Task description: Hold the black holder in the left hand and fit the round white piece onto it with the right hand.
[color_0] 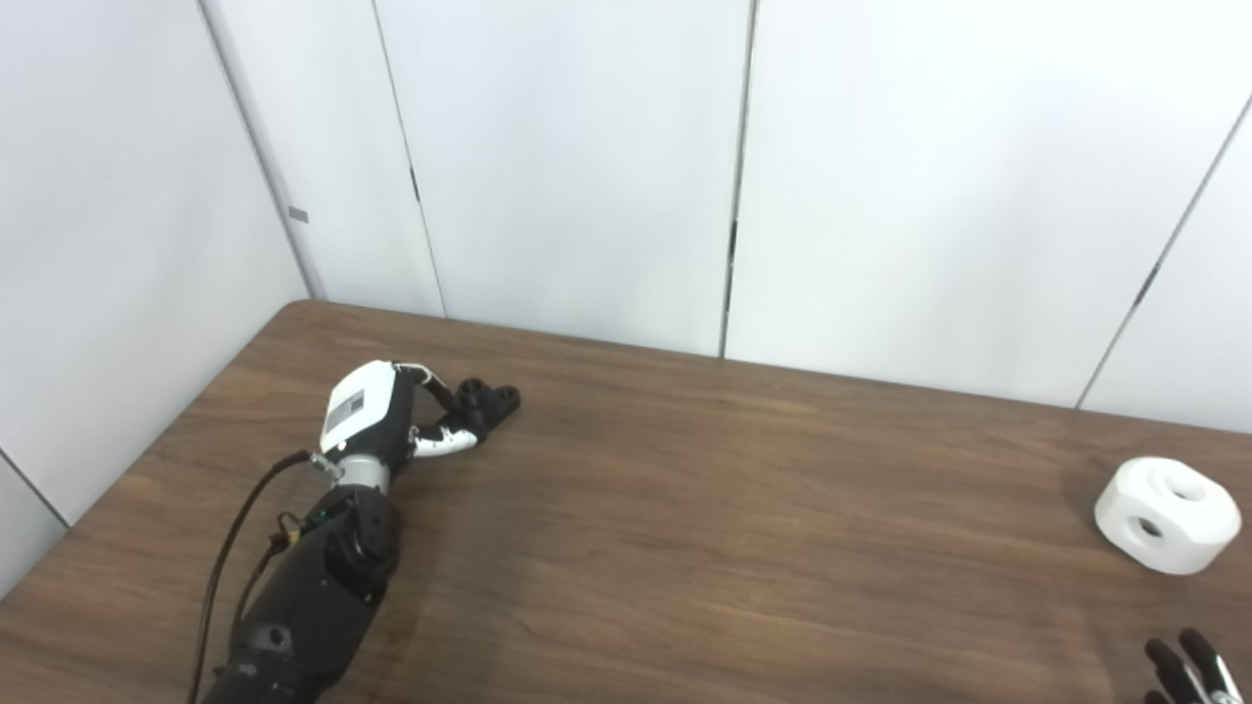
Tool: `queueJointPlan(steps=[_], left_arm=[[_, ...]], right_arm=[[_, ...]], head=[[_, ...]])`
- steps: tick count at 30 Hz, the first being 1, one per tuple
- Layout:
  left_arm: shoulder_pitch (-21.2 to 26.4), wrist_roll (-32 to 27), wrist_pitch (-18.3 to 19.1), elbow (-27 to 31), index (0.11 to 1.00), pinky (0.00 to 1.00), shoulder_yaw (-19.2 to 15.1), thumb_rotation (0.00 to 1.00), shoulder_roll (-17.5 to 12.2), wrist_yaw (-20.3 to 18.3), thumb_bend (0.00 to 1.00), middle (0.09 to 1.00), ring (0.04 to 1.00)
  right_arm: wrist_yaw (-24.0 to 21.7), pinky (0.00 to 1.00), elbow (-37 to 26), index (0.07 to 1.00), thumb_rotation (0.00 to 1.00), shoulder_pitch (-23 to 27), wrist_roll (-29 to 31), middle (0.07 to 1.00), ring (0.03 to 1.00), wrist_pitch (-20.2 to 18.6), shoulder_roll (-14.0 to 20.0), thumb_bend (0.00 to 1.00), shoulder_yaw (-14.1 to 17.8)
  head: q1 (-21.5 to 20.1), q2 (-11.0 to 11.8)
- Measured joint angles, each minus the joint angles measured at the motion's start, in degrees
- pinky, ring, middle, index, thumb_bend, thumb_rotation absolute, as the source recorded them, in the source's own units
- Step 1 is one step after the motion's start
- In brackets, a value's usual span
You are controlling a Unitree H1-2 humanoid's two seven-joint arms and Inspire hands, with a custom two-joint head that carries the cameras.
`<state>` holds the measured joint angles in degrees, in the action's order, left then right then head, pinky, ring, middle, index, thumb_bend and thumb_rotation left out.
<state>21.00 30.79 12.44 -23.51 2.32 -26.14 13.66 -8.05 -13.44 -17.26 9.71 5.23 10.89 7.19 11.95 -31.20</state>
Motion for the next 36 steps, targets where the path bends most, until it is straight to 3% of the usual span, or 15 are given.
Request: queueJointPlan(steps=[17, 24, 36], left_arm=[[-0.7, -0.3, 0.3, 2.2, 0.485, 0.84, 1.7, 0.05, -0.2, -1.4, 0.52, 0.791, 0.881], [-2.9, -0.5, 0.2, 6.7, 0.485, 0.82, 2.8, 0.05, -0.4, -5.0, 0.52, 0.800, 0.899], [-8.7, 1.7, -2.7, 18.3, 0.486, 0.87, 10.3, 0.06, 1.4, -8.9, 0.52, 0.808, 0.904]], right_arm=[[0.5, 1.00, -0.3, 0.972, 1.00, 0.0, 0.0, 0.942, 1.000, -0.5, -0.5, 0.56, -0.1], [1.3, 1.00, -0.6, 0.965, 1.00, -0.1, -1.2, 0.930, 0.998, -0.5, -1.0, 0.58, -0.5], [1.8, 1.00, -1.0, 0.952, 1.00, -0.2, -2.7, 0.920, 0.984, -0.5, -1.9, 0.59, -1.0]], head=[[-2.2, -0.7], [-3.9, -1.4], [-7.5, -3.5]])
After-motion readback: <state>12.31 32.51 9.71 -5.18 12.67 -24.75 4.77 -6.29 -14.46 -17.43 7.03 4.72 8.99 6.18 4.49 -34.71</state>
